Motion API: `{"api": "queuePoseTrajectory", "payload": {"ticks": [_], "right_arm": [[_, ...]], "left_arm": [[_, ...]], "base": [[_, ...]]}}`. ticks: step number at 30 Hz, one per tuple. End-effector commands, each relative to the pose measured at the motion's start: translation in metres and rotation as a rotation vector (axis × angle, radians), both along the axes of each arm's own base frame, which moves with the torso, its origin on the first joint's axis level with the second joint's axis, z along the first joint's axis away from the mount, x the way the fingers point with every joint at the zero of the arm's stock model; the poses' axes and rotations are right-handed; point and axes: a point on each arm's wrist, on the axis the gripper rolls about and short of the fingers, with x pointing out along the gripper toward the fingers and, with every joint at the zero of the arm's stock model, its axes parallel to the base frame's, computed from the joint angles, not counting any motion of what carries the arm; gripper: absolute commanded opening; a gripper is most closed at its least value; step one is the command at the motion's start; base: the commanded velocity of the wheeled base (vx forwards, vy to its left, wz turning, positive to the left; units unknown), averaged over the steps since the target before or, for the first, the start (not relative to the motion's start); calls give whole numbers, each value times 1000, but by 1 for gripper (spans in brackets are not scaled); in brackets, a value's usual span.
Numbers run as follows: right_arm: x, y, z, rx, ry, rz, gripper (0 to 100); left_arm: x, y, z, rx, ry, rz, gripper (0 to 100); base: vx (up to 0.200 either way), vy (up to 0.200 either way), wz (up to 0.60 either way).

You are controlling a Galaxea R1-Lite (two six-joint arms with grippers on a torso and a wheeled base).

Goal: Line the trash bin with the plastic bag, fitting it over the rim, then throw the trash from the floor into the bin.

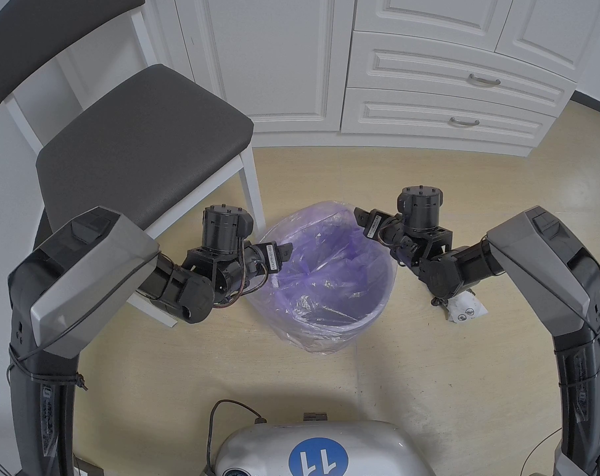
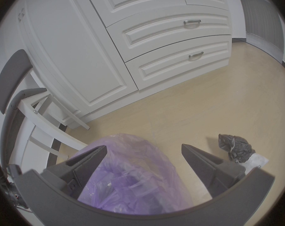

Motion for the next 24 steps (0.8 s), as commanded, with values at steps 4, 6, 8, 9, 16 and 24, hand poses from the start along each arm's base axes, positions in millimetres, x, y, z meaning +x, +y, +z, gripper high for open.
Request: {"api": "queuePoseTrajectory", "payload": {"ticks": [4, 6, 8, 9, 16, 24], "right_arm": [[-8, -21, 21, -10, -9, 19, 100], [-8, -23, 20, -9, -7, 21, 100], [-7, -25, 21, -9, -7, 19, 100], [-7, -25, 21, -9, -7, 19, 100], [-7, -26, 19, -17, 0, 25, 100], [-8, -29, 17, -42, 6, 27, 100]], "left_arm": [[21, 16, -13, -84, 23, 78, 100], [21, 17, -11, -109, 27, 82, 100], [22, 17, -10, -114, 23, 84, 100], [22, 17, -9, -117, 20, 85, 100], [28, 22, -11, -118, 17, 95, 100], [41, 23, -42, -96, 58, 95, 100]], "base": [[0, 0, 0], [0, 0, 0], [0, 0, 0], [0, 0, 0], [0, 0, 0], [0, 0, 0]]}}
